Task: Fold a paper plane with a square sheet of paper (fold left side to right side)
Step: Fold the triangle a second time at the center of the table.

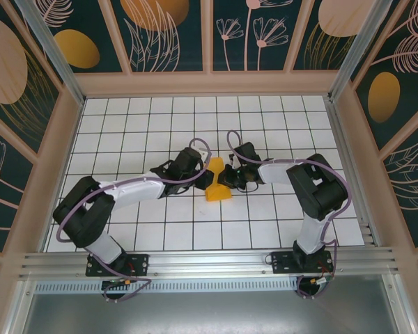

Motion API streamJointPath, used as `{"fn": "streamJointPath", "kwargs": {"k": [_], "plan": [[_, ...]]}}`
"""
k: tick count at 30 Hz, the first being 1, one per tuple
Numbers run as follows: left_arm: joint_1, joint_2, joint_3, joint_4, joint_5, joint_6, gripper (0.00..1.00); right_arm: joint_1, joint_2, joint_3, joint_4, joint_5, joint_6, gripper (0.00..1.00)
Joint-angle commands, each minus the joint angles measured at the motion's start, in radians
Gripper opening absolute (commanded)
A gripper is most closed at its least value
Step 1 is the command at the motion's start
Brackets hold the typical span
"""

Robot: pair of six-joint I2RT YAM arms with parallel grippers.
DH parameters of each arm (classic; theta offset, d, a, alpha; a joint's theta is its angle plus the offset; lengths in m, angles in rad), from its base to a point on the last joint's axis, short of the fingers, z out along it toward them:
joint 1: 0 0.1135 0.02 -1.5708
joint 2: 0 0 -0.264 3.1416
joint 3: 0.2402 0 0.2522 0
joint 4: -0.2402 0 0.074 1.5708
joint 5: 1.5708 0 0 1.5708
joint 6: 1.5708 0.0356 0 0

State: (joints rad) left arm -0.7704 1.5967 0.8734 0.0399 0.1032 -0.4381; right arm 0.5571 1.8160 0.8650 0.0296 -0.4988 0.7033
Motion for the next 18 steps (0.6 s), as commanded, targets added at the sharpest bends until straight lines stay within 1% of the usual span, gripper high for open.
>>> {"fn": "streamJointPath", "kwargs": {"k": [1, 4, 7, 8, 12, 18], "plan": [[0.004, -0.047, -0.013, -0.006, 0.092, -0.007, 0.28, -0.004, 0.037, -0.043, -0.103, 0.057, -0.028, 0.1], [0.002, -0.051, -0.04, 0.053, 0.205, -0.033, 0.29, -0.005, 0.033, -0.042, -0.104, 0.058, -0.028, 0.1], [-0.005, -0.025, -0.054, 0.105, 0.284, -0.065, 0.28, -0.004, 0.029, -0.043, -0.106, 0.058, -0.03, 0.1], [-0.01, -0.012, -0.053, 0.11, 0.294, -0.067, 0.28, -0.031, 0.029, -0.043, -0.107, 0.056, -0.03, 0.09], [-0.025, 0.041, -0.043, 0.119, 0.328, -0.071, 0.28, -0.031, 0.03, -0.041, -0.106, 0.055, -0.031, 0.1], [-0.032, 0.102, -0.043, 0.117, 0.339, -0.068, 0.28, -0.031, 0.031, -0.041, -0.111, 0.055, -0.034, 0.1]]}}
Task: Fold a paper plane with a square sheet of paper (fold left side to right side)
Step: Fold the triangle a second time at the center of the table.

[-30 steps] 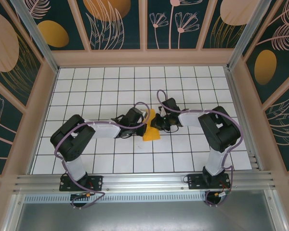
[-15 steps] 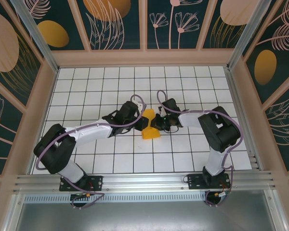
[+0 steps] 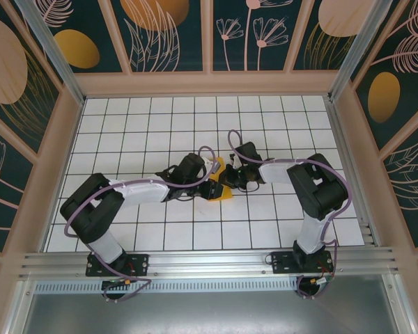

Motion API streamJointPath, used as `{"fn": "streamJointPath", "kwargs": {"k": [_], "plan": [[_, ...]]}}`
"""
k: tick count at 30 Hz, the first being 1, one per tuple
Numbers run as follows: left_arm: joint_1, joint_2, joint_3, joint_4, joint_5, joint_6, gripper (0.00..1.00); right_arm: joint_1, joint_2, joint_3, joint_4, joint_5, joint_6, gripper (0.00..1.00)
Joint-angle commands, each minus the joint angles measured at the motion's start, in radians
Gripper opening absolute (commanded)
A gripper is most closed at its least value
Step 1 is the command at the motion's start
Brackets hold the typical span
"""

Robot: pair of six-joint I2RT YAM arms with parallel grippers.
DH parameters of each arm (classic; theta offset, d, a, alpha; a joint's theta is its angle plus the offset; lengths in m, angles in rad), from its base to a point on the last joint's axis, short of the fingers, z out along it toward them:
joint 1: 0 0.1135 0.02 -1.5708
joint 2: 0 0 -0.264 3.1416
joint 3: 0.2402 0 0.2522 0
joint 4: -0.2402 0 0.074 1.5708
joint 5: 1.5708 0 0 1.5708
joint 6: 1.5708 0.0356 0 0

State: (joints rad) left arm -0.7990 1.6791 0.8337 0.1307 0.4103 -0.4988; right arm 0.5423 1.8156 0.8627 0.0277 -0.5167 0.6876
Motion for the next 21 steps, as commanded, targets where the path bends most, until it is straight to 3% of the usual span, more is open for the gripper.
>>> {"fn": "streamJointPath", "kwargs": {"k": [1, 21], "plan": [[-0.005, 0.025, -0.005, 0.026, 0.026, -0.008, 0.27, -0.016, 0.031, -0.039, -0.109, 0.072, -0.017, 0.1], [-0.004, 0.077, -0.07, 0.011, -0.046, -0.001, 0.24, -0.018, 0.035, -0.031, -0.12, 0.073, -0.025, 0.1]]}}
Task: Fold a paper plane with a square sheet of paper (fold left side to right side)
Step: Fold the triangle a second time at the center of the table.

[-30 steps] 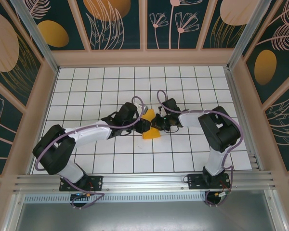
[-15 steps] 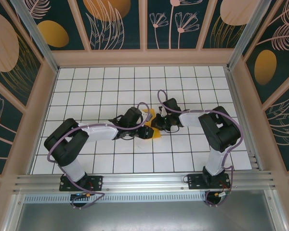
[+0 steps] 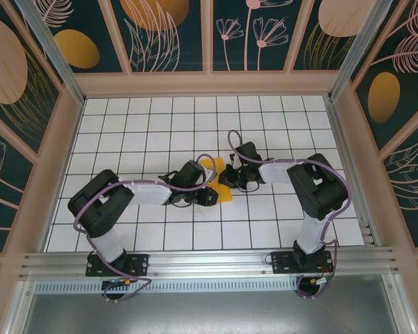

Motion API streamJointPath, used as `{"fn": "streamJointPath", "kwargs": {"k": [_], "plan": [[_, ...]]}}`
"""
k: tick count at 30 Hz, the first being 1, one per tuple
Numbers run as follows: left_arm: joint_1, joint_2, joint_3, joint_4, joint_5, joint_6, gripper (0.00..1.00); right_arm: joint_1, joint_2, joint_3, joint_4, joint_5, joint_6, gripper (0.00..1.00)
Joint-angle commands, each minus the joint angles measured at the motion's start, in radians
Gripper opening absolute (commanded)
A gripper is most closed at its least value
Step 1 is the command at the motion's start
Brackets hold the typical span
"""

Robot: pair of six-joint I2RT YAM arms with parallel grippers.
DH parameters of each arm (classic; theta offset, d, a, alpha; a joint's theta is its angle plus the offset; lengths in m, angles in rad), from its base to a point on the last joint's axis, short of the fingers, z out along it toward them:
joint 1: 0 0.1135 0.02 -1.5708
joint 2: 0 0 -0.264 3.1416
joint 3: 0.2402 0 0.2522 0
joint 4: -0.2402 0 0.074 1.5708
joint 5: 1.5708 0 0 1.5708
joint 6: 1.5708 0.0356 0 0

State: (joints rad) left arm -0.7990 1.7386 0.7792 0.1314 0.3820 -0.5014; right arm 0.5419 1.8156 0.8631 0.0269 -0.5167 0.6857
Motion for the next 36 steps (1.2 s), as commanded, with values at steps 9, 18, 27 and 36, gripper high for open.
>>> {"fn": "streamJointPath", "kwargs": {"k": [9, 18, 27, 36], "plan": [[-0.005, 0.028, -0.052, 0.011, -0.026, -0.002, 0.17, -0.029, -0.007, -0.022, -0.096, 0.041, -0.047, 0.08], [-0.005, 0.025, -0.11, 0.055, -0.018, -0.03, 0.08, -0.031, -0.142, -0.053, -0.081, 0.008, -0.089, 0.02], [-0.005, 0.02, -0.12, 0.065, -0.018, -0.037, 0.06, 0.034, -0.207, -0.107, -0.036, -0.015, -0.064, 0.01], [-0.005, 0.014, -0.121, 0.061, -0.023, -0.035, 0.05, 0.087, -0.109, -0.045, 0.008, -0.015, -0.046, 0.01]]}}
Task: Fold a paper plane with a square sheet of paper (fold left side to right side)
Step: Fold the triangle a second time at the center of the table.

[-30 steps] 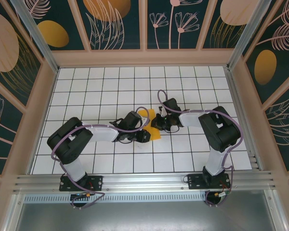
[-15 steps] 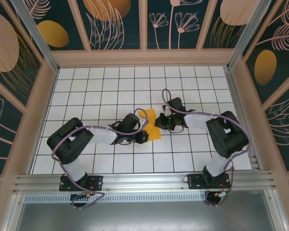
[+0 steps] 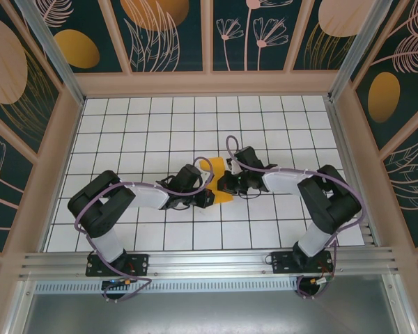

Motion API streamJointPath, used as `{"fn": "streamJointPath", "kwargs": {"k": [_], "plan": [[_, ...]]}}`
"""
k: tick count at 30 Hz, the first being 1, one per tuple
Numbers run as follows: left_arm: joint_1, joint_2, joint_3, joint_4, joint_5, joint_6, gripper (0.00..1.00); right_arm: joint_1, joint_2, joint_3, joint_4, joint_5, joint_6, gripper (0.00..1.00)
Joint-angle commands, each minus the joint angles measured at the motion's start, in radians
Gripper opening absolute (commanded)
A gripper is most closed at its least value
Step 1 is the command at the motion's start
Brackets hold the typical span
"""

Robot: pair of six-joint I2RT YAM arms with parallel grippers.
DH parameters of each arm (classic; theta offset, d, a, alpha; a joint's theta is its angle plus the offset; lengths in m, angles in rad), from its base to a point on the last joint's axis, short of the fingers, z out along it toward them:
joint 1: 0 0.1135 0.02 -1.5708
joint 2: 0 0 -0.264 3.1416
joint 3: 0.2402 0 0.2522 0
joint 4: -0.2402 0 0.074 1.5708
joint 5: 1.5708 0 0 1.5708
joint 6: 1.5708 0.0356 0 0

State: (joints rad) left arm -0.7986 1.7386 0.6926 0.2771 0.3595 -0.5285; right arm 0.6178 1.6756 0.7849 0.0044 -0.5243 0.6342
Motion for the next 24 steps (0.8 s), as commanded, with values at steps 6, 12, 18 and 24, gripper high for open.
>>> {"fn": "streamJointPath", "kwargs": {"k": [6, 12, 18, 24], "plan": [[-0.005, 0.011, -0.034, -0.087, -0.003, -0.008, 0.05, 0.015, 0.079, 0.061, 0.042, -0.013, 0.003, 0.01], [-0.005, 0.012, -0.033, -0.089, -0.009, -0.007, 0.05, 0.019, 0.109, 0.073, 0.046, -0.012, 0.002, 0.01], [-0.005, 0.013, -0.034, -0.093, -0.011, -0.007, 0.04, 0.019, 0.143, 0.08, -0.001, 0.049, -0.03, 0.01], [-0.005, 0.012, -0.041, -0.092, -0.014, -0.007, 0.04, -0.009, 0.147, 0.091, -0.029, 0.104, -0.063, 0.01]]}}
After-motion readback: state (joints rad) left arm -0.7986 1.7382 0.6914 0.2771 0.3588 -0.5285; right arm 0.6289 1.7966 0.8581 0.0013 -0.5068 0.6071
